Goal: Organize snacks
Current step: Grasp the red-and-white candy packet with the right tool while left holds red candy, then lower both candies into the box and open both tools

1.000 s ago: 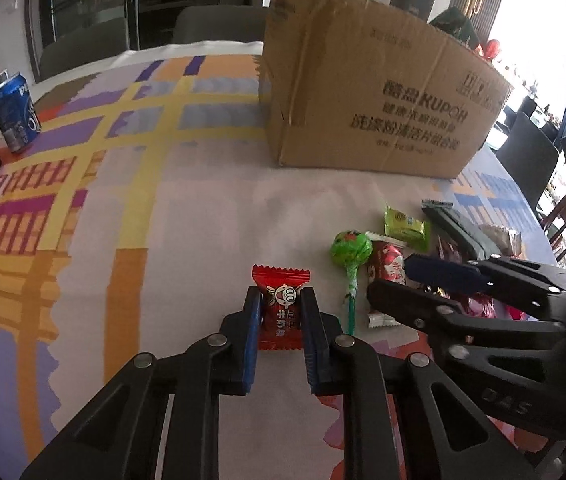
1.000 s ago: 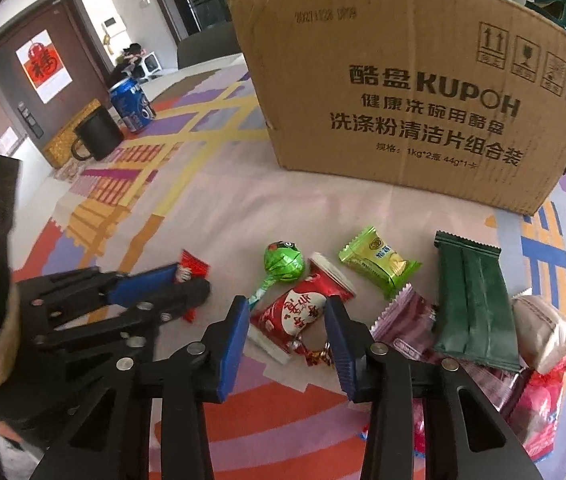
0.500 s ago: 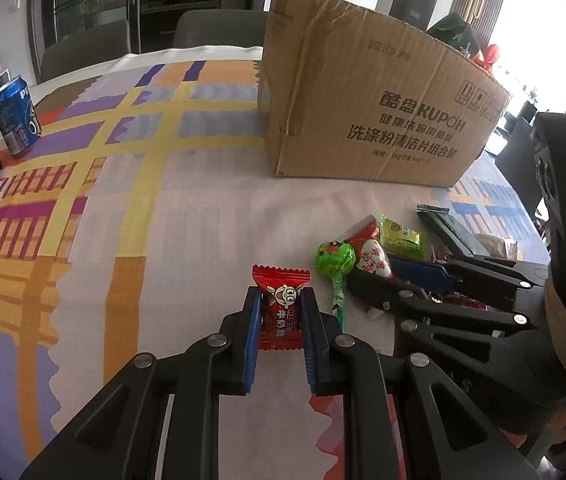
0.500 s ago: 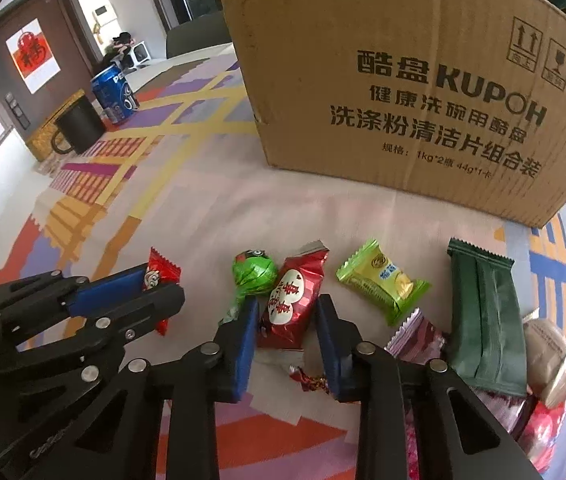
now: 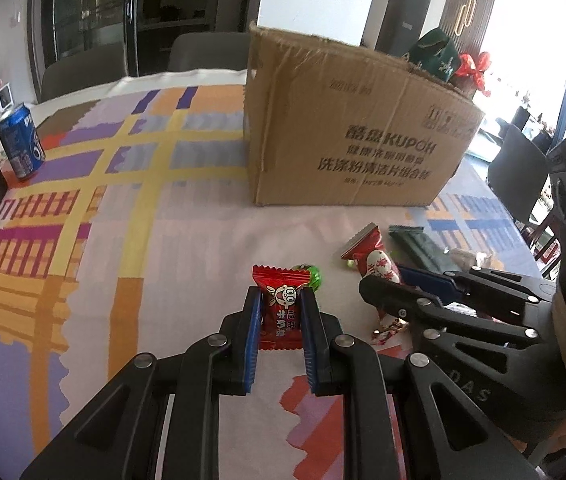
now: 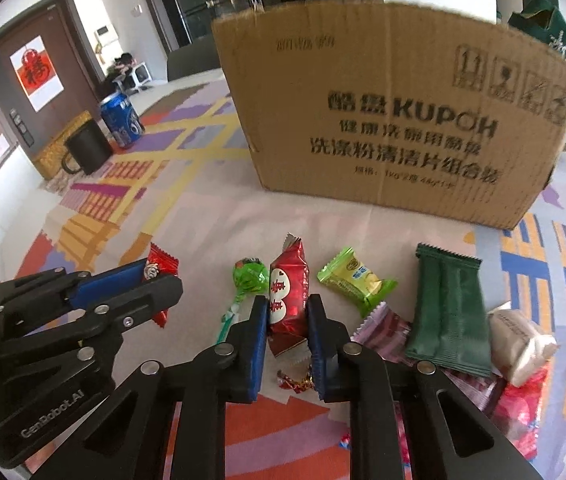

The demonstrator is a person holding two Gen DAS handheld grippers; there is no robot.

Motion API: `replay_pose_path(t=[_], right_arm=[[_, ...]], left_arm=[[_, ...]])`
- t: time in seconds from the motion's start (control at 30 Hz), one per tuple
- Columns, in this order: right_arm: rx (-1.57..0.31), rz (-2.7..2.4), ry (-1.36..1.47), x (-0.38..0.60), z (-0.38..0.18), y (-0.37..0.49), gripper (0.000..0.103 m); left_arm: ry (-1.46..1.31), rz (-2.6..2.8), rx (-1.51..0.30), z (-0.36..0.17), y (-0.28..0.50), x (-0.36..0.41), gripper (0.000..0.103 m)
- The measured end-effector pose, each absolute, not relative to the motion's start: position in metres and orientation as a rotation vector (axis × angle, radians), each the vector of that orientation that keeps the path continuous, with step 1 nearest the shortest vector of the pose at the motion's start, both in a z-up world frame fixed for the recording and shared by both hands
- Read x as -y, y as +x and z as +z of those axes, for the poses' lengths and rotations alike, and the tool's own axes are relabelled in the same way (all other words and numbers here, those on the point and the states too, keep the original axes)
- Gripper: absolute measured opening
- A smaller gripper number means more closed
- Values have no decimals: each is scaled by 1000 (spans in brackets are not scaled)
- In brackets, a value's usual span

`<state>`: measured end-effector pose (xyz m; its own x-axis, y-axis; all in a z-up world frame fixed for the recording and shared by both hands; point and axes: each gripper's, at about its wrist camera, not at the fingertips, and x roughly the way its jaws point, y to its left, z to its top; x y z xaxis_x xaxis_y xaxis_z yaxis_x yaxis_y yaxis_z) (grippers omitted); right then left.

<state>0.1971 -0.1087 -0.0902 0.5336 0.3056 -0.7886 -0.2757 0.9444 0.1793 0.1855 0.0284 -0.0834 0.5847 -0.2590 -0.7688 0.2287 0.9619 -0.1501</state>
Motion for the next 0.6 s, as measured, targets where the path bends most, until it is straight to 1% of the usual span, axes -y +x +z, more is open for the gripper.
replay_pose_path(t=[0.6], right_arm=[[-714,345,109,150,-4,177,21]], left_arm=[[-9,-302,-721,-5,182,-9,20]])
